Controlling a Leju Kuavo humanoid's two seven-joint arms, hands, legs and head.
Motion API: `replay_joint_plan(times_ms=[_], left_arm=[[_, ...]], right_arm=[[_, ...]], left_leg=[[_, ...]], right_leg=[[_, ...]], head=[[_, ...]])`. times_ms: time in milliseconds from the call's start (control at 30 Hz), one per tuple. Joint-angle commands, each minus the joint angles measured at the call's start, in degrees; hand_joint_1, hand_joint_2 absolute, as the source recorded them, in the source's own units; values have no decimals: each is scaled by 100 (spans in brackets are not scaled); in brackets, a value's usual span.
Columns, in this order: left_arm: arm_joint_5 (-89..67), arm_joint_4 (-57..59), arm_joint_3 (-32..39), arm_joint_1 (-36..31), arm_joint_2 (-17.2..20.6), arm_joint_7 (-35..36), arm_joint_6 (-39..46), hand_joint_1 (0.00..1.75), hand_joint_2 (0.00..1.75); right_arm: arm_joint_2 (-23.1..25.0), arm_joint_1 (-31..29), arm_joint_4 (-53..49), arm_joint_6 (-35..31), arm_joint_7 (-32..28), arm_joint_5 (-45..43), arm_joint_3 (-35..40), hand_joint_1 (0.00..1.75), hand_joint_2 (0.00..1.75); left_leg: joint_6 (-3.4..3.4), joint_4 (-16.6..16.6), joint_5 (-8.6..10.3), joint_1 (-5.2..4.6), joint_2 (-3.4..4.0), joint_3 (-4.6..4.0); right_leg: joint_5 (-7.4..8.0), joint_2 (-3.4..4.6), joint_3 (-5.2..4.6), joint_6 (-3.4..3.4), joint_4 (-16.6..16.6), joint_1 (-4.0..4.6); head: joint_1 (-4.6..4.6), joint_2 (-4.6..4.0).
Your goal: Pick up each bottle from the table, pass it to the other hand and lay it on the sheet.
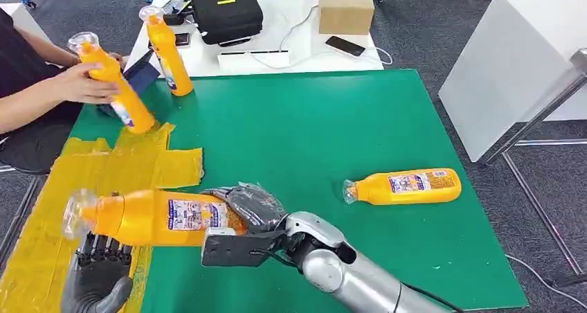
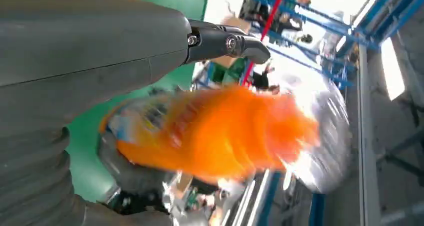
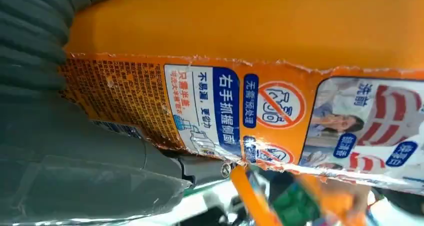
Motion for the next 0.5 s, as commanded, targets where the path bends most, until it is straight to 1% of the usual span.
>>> replay_joint_plan(times_ms=[33,100,200,400,433,500], left_arm=[[-13,-15,-389,3,339,-52,-25,0,175],[-13,-15,-389,3,339,-52,-25,0,175],[-13,-15,-389,3,339,-52,-25,0,175],[295,-114,-606,58,588,-253,-239,0,175],[344,-122,-601,70,622,-285,-281,0,175],[372,-147,-520,91,605,-354,-318,0,175]], right_arm=[[-224,-452,515,109,34,-50,556,175,175],[-224,-452,515,109,34,-50,556,175,175],[-224,-452,515,109,34,-50,556,175,175],[-398,-661,257,550,-93,-319,980,175,175],[-405,-691,216,595,-117,-368,1034,175,175],[-425,-757,95,715,-199,-552,1147,175,175]], left_leg=[[-2,-4,-5,2,16,17],[-1,-3,-2,0,9,7],[-4,-4,-8,5,26,26],[-2,0,-3,1,11,5],[-3,-2,-6,1,16,15],[-4,-1,-9,4,19,20]], right_leg=[[-2,4,18,0,-8,3],[0,4,6,0,-4,1],[-3,9,26,-1,-10,6],[-1,4,4,0,-2,2],[-4,4,13,0,-4,2],[-6,5,19,-1,-6,5]], head=[[0,0],[0,0],[0,0],[0,0],[0,0],[0,0]])
